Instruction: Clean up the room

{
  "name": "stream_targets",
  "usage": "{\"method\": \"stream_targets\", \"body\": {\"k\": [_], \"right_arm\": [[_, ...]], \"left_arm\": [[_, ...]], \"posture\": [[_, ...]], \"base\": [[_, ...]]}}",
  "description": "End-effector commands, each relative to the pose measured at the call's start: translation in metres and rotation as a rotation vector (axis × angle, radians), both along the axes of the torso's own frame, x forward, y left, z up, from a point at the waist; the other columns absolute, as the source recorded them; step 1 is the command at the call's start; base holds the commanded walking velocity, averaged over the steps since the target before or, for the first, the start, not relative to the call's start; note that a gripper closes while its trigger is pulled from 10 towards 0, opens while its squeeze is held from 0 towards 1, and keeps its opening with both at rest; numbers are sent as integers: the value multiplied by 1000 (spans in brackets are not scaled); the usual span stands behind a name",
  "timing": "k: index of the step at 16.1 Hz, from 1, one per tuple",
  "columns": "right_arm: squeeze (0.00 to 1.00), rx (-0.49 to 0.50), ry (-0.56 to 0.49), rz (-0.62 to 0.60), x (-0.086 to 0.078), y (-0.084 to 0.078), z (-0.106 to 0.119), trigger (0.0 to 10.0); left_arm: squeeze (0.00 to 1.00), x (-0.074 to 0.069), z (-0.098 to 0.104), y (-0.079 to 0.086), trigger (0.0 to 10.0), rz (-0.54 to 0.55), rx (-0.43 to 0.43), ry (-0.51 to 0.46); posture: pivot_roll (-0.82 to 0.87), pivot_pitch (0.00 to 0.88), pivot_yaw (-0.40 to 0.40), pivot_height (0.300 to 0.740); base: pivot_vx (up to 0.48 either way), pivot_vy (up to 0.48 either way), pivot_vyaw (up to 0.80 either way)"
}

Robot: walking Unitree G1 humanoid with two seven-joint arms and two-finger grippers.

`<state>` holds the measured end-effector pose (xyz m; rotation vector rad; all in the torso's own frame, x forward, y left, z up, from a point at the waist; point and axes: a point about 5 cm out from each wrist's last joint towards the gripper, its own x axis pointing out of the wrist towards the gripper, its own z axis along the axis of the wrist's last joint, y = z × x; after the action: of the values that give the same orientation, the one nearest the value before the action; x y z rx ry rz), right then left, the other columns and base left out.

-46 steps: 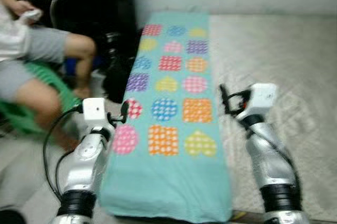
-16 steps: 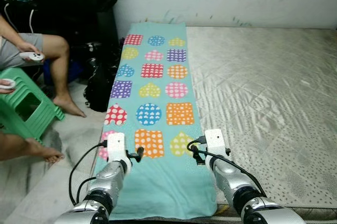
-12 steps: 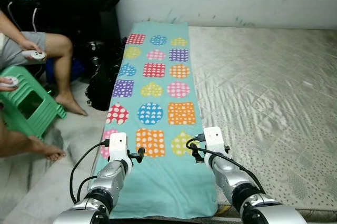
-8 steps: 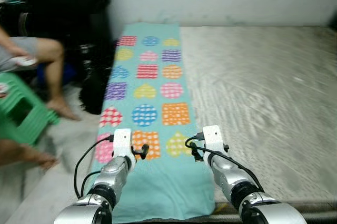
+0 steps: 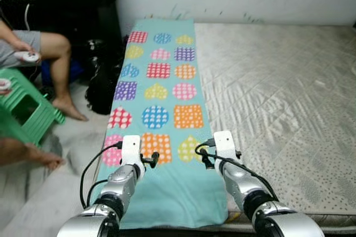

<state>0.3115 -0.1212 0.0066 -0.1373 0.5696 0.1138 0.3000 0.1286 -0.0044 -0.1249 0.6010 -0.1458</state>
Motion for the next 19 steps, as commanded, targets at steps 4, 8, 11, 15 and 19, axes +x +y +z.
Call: {"method": "stream_targets", "body": {"k": [4,8,11,15,19], "right_arm": [[0,-4,6,8,0,0,0,10000],[0,-9,3,16,1,1,1,10000],[0,-11,0,20,1,2,1,10000],[0,-17,1,34,1,4,1,10000],[0,-21,5,44,0,5,0,10000]], "left_arm": [[0,0,0,-1,10000,-4,11,6],[0,2,2,0,10000,16,-25,-10],[0,3,3,1,10000,22,-36,-12],[0,3,3,2,10000,28,-50,-14],[0,2,2,2,10000,26,-44,-11]], "posture": [[-140,0,24,740],[-141,0,25,740],[-139,0,23,740],[-135,0,17,740],[-135,0,15,740]], "base": [[-277,0,0],[0,0,0],[0,0,0],[0,0,0],[0,0,0]]}}
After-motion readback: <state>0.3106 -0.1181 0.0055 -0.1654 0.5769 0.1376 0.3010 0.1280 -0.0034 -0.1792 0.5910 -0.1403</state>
